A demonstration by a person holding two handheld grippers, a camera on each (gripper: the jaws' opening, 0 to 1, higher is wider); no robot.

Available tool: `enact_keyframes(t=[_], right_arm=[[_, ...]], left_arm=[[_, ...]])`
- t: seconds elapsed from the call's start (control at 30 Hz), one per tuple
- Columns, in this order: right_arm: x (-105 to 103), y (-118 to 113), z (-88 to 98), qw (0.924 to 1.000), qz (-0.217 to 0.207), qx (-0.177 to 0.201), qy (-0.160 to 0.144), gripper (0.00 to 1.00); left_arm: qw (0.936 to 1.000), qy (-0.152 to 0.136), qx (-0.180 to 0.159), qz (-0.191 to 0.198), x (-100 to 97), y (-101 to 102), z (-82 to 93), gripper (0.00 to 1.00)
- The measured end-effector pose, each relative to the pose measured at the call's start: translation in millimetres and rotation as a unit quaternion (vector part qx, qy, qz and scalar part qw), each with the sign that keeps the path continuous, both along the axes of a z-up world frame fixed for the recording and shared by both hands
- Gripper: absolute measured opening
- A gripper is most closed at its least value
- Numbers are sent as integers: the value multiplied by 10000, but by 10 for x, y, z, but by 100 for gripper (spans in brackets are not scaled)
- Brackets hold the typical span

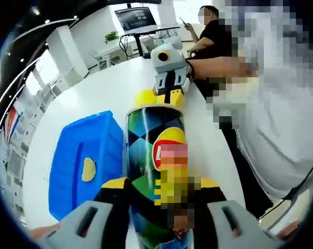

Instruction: Open the lid of the chip container on the table, take out the chips, place them into the box in front of the container, and close the lid

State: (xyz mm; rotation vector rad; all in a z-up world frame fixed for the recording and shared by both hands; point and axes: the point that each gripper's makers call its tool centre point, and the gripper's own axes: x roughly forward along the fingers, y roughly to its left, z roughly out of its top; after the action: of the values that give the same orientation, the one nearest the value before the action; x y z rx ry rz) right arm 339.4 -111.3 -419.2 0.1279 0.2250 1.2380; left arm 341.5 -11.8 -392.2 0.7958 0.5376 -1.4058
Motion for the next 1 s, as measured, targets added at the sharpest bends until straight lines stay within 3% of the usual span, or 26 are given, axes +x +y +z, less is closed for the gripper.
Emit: enact_keyframes(t=[0.17,0.27,0.4,0.53,0.67,0.9,1.0], right_arm=[[22,-9,-5,10000,-43,19,54,7],[34,-16,8,9999,-71,82,93,7],[51,-24,31,9997,-127,166,123,7],[66,-30,38,9995,-179,198,144,7],[72,-31,38,9995,-205,197,155,7],[83,-32,50,9993,-250,225,155,7],[86,-31,51,9993,-264,226,154,7]], left_arm=[[9958,120,-878,242,30,13,292,46],[9898,233,-1333,438,51,12,487,46],[9783,174,-2004,493,66,-43,687,45],[9735,172,-2193,626,103,-27,722,45],[9662,-171,-2459,761,196,-42,836,45],[9588,-100,-2733,773,147,-109,917,45],[9519,-55,-2961,781,149,-138,942,45]])
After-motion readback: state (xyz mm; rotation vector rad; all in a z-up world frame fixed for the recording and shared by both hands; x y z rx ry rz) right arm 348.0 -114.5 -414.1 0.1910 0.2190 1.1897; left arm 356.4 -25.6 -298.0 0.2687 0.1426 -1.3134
